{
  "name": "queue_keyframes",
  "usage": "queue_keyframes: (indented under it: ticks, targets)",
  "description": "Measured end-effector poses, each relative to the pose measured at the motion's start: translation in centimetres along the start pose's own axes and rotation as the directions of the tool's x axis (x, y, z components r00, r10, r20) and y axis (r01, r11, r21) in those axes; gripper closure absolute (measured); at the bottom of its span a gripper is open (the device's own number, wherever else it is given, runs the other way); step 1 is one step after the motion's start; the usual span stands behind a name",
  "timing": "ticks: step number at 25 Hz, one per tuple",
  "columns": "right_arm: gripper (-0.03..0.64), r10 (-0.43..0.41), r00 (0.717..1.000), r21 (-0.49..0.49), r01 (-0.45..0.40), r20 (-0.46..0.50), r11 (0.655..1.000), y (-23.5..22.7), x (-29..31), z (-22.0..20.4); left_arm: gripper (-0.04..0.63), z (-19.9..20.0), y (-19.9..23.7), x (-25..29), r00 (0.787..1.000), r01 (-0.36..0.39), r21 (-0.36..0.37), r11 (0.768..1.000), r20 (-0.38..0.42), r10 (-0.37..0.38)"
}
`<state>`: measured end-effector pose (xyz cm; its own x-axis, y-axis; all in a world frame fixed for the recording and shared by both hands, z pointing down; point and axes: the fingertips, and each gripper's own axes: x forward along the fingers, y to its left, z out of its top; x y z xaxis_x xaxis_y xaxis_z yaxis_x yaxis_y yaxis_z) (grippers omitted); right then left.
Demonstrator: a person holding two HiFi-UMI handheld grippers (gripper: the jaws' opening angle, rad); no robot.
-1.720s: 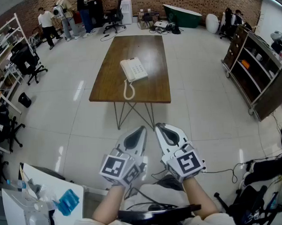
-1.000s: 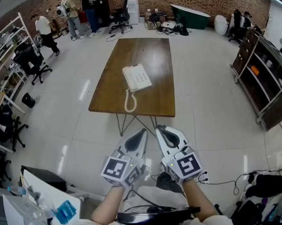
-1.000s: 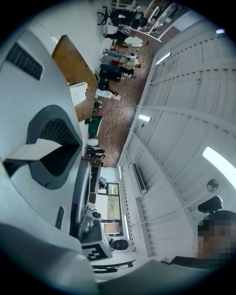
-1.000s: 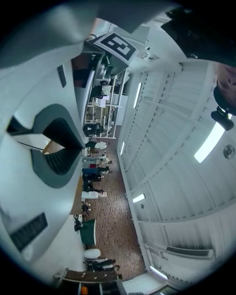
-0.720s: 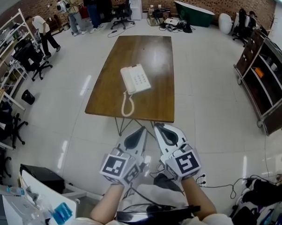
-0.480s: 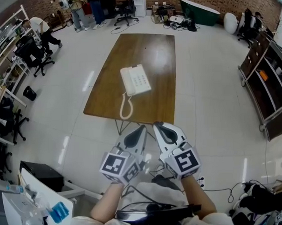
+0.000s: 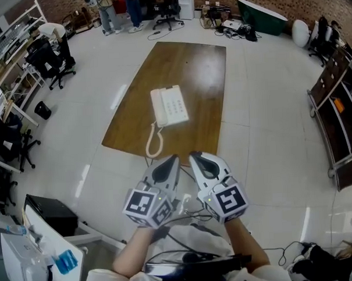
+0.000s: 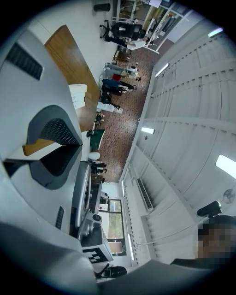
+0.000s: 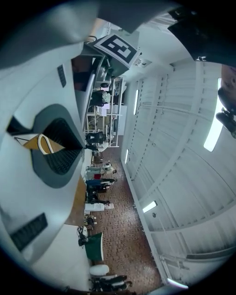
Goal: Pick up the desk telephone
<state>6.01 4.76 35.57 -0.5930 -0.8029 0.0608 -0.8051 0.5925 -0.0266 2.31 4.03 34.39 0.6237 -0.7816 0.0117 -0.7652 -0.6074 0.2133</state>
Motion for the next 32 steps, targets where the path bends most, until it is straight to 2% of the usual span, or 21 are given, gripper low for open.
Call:
queue_keyframes:
  ticks: [11,18,32]
  targets:
    - [0.617,0.059,0.998,-0.005,-0.06,-0.006,0.998,-1.2,1.8,0.0,0.594,-0.2,1.7,1.6,0.997,-0.073,-0.009,0.997,0.008,0.073]
    - [0.617,0.055,0.998,-0.016,-0.054,0.02,0.998,-2.8,3.3,0.5,0.594,-0.3,3.2,3.1,0.996,-0.09,-0.008,0.996,0.008,0.09]
    - [0.617,0.065,0.997,-0.052,-0.067,-0.039,0.996,-7.5,10.0,-0.2,0.594,-0.1,8.8,9.7,0.994,-0.103,-0.035,0.994,0.018,0.104]
